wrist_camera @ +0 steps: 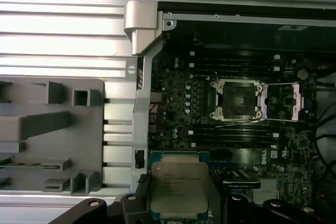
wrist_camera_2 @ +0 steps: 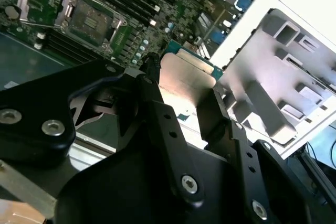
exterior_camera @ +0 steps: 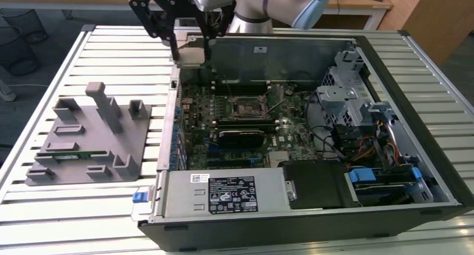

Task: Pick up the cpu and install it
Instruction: 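Pick up the cpu and move it towards the insertion slot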

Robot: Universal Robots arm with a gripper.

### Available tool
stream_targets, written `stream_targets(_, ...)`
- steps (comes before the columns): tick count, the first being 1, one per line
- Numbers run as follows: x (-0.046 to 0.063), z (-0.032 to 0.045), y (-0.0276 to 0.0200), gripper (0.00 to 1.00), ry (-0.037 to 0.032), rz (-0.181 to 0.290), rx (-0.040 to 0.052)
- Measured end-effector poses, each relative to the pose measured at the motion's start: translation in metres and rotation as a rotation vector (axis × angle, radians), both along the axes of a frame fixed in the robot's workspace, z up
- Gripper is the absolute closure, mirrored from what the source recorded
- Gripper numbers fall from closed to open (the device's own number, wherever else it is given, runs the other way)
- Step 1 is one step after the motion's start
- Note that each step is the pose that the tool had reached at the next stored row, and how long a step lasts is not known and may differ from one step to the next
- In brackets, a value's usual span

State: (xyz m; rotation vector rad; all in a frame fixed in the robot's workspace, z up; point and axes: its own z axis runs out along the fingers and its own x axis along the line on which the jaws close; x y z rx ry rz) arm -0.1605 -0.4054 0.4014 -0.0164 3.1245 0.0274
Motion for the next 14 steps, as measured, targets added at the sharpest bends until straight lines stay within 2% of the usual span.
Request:
stream_targets(11, 0.05, -0.0032, 0.0004, 0.47, 0.0, 0.0, 0.0)
stream_targets(14, 0.061, -0.0048, 0.0027, 0.47, 0.0001, 0.0, -0.0001)
